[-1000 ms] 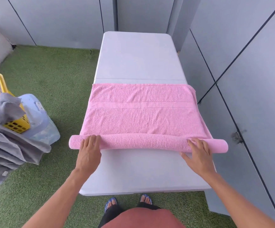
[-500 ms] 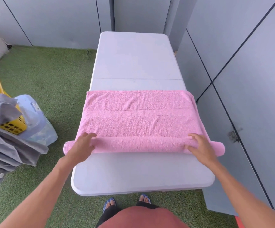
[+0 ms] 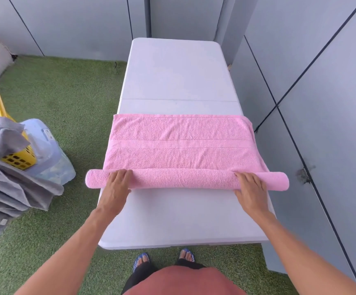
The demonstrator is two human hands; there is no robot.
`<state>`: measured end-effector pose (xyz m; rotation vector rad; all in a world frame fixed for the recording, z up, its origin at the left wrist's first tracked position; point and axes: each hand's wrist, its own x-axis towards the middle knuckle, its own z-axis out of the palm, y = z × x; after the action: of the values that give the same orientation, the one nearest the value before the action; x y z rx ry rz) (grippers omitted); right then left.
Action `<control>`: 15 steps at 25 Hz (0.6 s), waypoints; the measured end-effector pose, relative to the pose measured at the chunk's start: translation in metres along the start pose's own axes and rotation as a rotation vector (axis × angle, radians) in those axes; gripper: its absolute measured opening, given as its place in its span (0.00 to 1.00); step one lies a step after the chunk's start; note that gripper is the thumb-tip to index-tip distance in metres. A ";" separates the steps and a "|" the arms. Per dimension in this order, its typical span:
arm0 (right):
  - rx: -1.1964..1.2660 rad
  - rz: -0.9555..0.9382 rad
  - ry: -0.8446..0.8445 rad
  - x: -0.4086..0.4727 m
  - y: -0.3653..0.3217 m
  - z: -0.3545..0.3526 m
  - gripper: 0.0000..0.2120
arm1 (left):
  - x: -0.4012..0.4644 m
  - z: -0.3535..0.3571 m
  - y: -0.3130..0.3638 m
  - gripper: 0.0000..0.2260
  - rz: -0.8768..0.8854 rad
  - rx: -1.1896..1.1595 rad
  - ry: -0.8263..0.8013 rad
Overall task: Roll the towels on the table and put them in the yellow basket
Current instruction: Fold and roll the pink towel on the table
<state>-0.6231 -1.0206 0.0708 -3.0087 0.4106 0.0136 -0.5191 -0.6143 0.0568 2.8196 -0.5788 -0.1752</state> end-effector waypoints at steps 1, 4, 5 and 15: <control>0.019 0.024 -0.023 0.005 -0.001 -0.005 0.26 | 0.004 -0.002 -0.001 0.23 -0.033 -0.004 -0.005; -0.035 0.020 -0.203 0.011 0.005 -0.020 0.20 | 0.010 -0.010 -0.001 0.14 -0.083 -0.006 -0.089; -0.050 0.013 -0.311 0.012 0.010 -0.024 0.20 | 0.012 -0.014 -0.004 0.14 -0.071 -0.004 -0.177; 0.120 -0.009 0.079 -0.012 0.019 0.008 0.21 | -0.013 -0.008 -0.006 0.22 0.028 -0.019 0.157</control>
<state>-0.6394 -1.0348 0.0615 -2.8995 0.3900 -0.1270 -0.5271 -0.6016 0.0638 2.7728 -0.5776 0.0449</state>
